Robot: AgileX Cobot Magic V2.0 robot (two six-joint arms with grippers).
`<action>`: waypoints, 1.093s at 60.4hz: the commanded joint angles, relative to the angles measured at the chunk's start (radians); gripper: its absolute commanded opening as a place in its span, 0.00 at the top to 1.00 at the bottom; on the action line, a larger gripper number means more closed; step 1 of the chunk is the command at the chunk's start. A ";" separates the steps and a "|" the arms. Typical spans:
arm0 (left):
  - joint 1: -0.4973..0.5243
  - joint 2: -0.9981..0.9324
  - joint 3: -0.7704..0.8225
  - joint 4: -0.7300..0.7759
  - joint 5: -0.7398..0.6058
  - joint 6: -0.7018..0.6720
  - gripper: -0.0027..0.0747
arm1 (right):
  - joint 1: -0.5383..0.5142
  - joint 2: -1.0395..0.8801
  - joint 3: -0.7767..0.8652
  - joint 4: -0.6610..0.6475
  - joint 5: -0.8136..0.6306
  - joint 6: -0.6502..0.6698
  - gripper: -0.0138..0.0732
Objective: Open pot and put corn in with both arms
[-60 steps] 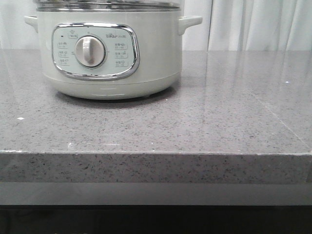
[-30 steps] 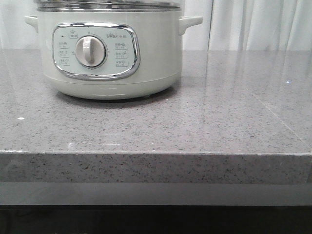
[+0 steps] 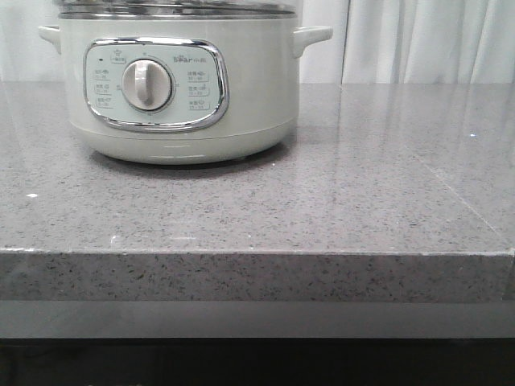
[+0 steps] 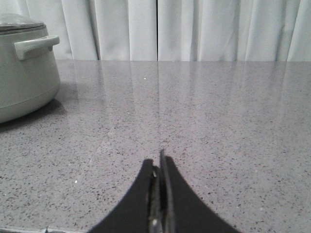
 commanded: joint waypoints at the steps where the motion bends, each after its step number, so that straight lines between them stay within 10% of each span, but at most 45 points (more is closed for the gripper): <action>1: 0.000 -0.015 0.009 -0.009 -0.084 0.001 0.99 | -0.017 -0.021 -0.013 -0.031 -0.090 0.013 0.98; 66: 0.000 -0.015 0.009 -0.009 -0.084 0.001 0.99 | -0.076 -0.021 -0.013 -0.037 -0.145 0.046 0.98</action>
